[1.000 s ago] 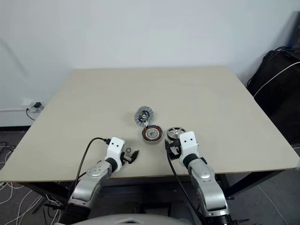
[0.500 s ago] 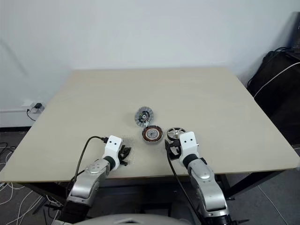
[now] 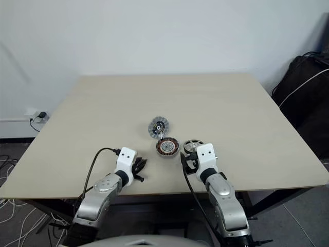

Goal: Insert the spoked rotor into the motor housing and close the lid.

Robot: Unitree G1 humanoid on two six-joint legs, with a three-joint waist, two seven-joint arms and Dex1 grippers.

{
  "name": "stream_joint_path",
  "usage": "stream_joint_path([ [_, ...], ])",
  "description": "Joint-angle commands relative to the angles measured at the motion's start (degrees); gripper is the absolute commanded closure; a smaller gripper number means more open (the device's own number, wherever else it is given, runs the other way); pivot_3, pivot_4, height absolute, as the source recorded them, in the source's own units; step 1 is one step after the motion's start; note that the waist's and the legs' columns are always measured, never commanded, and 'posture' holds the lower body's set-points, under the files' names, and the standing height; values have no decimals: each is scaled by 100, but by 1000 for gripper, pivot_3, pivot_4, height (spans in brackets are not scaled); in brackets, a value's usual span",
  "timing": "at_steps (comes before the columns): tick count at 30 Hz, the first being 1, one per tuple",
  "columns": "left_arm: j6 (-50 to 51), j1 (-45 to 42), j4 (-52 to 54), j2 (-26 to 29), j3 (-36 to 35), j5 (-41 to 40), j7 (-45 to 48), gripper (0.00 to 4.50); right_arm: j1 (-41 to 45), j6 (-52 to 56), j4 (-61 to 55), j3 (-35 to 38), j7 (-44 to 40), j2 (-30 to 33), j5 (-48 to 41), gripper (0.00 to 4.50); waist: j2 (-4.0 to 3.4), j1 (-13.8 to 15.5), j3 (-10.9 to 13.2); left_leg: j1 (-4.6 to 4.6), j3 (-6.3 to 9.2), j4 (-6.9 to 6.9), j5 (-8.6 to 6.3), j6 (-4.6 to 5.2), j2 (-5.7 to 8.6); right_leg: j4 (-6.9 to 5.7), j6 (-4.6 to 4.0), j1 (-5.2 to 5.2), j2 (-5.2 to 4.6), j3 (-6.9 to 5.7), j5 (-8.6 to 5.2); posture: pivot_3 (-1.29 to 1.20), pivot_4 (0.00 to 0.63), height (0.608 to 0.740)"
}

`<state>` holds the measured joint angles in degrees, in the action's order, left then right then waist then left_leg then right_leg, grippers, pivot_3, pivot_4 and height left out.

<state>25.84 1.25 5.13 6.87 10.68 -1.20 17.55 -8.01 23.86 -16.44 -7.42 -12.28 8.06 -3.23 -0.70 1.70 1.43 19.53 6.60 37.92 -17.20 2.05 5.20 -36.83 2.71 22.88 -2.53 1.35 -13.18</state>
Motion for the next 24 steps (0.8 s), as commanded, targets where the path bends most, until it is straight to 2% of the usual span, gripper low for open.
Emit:
stream_joint_path([
  [1, -222, -229, 268, -127, 239, -29, 76, 3830, 102, -134, -142, 23, -1, -13, -20, 0, 0, -3, 0, 0, 0, 0, 0, 0, 0, 0, 0, -1, 0, 0, 0, 0, 0, 740],
  [9, -428, -598, 5, -359, 704, 91, 105, 3830, 47, -133, -201, 54, 42, -8, -14, 0, 1, -6, 0, 9, 0, -1, 4, 3, 0, -2, -1, -5, 2, 1, 0, 0, 0, 740],
  [24, -1177, -1868, -1866, -719, 499, 293, -281, 3830, 80, -158, -209, 62, 89, -34, -4, 0, 4, 5, 1, 14, 0, 1, 19, 14, 2, -1, 0, -7, 4, 2, 1, 0, 0, 740],
])
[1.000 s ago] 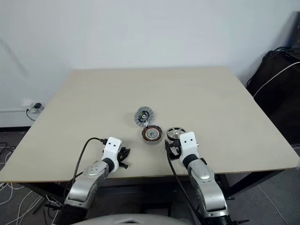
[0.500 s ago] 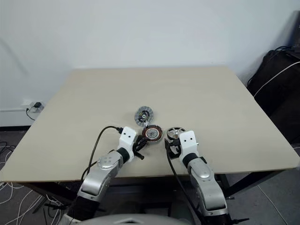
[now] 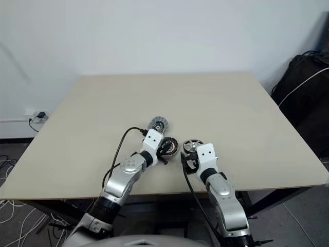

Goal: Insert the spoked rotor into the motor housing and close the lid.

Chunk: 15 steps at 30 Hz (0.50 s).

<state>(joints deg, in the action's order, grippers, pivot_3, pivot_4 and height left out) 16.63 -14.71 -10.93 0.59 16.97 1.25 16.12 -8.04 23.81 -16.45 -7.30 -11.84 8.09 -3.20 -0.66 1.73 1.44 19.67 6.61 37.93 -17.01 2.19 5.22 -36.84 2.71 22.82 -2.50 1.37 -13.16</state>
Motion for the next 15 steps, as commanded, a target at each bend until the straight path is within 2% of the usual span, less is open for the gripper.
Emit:
stream_joint_path([
  [1, -276, -350, -419, -141, -183, 20, -167, 3830, 81, -159, -209, 49, 50, -45, -13, 0, 1, 4, 0, 0, 0, 0, -1, 2, 0, 0, 0, 0, 0, 0, 0, 0, 0, 740],
  [12, -432, -836, -1613, -384, -381, -28, -116, 3830, 62, -227, -203, 20, 69, -103, -28, 0, 3, -4, 1, 2, 0, 1, 2, -2, 2, -1, 2, 1, 0, -1, 1, 0, 0, 740],
  [15, -424, -845, -1704, -415, -459, -106, -58, 2770, 54, -246, -198, 43, 75, -107, -31, 0, 3, -5, 1, 2, 0, 1, 1, -1, 2, -1, 2, 1, 0, -1, 1, 0, 0, 740],
])
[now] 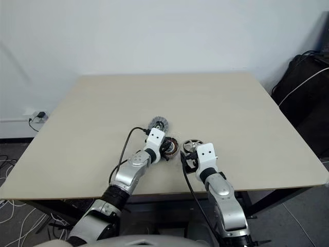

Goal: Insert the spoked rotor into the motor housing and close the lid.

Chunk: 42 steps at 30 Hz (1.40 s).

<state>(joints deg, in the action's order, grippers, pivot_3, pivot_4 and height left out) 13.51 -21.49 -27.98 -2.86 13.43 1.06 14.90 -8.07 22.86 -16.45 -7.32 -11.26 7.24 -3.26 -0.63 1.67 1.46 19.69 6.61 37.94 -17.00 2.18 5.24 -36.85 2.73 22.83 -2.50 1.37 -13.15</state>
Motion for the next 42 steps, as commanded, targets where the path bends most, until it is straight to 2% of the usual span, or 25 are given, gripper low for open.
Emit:
stream_joint_path([
  [1, -127, -158, 11, -79, -136, -105, 67, 2439, 60, -155, -196, 49, 20, -22, -25, 0, 0, 0, 0, 0, 0, 0, 1, -1, 0, 0, 0, 0, 0, 0, 0, 0, 0, 740],
  [4, -220, -76, 257, -73, -159, -119, 128, 1506, 68, -162, -188, 56, 23, -17, -20, 0, 1, -3, 0, 0, 0, 0, 0, 0, 0, 0, 0, 0, 0, 1, 0, 0, 0, 740],
  [6, -281, 25, 523, -77, -223, -187, 174, 1506, 74, -160, -186, 60, 20, -9, -19, 0, 1, -3, 0, 0, 0, 0, 0, 0, 0, -1, 0, 0, 0, 1, 0, 0, 0, 740],
  [7, -284, 102, 689, -76, -279, -242, 189, 1616, 79, -157, -182, 55, 17, -7, -14, 0, 1, -2, 0, 0, 0, 0, 0, 0, 0, -1, 0, 0, -1, 1, 0, 0, 0, 740],
  [9, -250, 246, 976, -43, -326, -314, 214, 2122, 92, -149, -173, 42, 11, -5, -10, 0, 0, -6, 0, 1, 0, 0, 1, -1, 0, 0, -1, 1, -1, 2, 1, 0, 0, 740],
  [13, -179, 679, 1667, 150, -247, -273, 276, 3476, 167, -92, -135, -21, -77, 0, -49, 0, -2, -17, -1, 0, -1, -1, 2, -4, -1, -1, -13, 1, -1, 3, 8, 0, 0, 740],
  [16, -133, 1111, 2185, 329, -273, -313, 349, 4461, 278, -1, -60, -82, -123, -5, -37, 633, -2, -19, -1, -1, -1, -1, 1, -3, -1, -2, -13, 1, 0, 3, 8, 0, 0, 740],
  [27, -487, 2555, 3116, 1044, -307, -307, 584, 4467, 1447, 796, 1004, -624, -116, -173, 310, 4274, -3, -30, -1, -11, 1, 0, -1, 3, -3, -4, -18, 11, 2, 0, 10, 0, 0, 740],
  [28, -500, 2607, 3117, 1088, -277, -273, 594, 4467, 1538, 822, 1106, -658, -107, -201, 339, 4463, -3, -19, -1, -11, 2, 0, -1, 3, -3, -4, -26, 14, 2, -1, 15, 0, 0, 740],
  [42, -1024, 3175, 3291, 1254, 27, -88, 634, 4467, 2726, 1017, 2564, -703, 115, -608, 579, 4463, -12, -71, -6, -9, -1, -6, 0, 2, -1, -6, -39, 29, 2, 0, 23, 0, 0, 740],
])
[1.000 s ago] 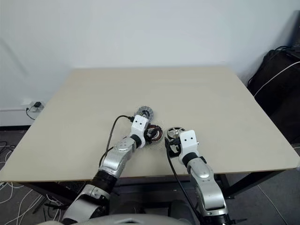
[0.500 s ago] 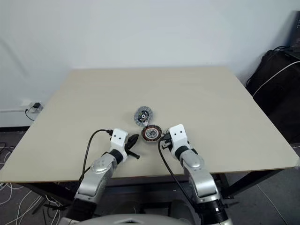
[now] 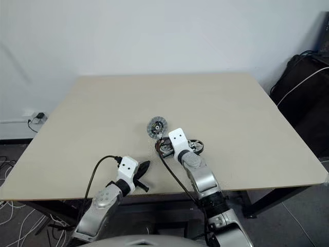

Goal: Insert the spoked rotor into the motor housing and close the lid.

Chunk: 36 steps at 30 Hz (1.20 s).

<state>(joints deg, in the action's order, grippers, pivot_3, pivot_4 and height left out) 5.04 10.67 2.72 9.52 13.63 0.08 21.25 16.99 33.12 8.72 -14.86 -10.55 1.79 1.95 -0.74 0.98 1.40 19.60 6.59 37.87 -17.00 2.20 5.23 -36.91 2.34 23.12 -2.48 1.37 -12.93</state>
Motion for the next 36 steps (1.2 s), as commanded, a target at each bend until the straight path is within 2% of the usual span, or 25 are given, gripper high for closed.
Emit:
stream_joint_path([
  [1, -185, -44, 211, 13, 3, 2, -4, 4467, 255, -2, 107, 44, 48, -66, 65, 4463, -3, -8, -2, 0, 0, 0, 0, 0, 0, 0, 0, 1, 0, 0, 0, 0, 0, 740],
  [16, -181, -113, 128, 5, -50, -59, 14, 4467, 363, 70, 359, -26, 23, -122, 183, 4463, -8, -27, -5, 0, -2, -2, 0, 0, 0, -3, -1, 5, 1, 0, 0, 0, 0, 740],
  [27, -101, -129, 78, 9, -57, -93, 50, 4467, 349, 7, 314, -150, -289, -164, 157, 4463, -10, -40, -6, 0, -3, -2, 0, 0, 0, -3, -1, 5, 2, 0, 0, 0, 0, 740],
  [36, -59, -159, 74, 20, -38, -89, 61, 4467, 401, -408, 384, -32, 287, -194, 450, 4463, -11, -79, -6, 2, -4, -3, 1, -1, 0, -6, -1, 10, 2, 0, 1, 0, 0, 740],
])
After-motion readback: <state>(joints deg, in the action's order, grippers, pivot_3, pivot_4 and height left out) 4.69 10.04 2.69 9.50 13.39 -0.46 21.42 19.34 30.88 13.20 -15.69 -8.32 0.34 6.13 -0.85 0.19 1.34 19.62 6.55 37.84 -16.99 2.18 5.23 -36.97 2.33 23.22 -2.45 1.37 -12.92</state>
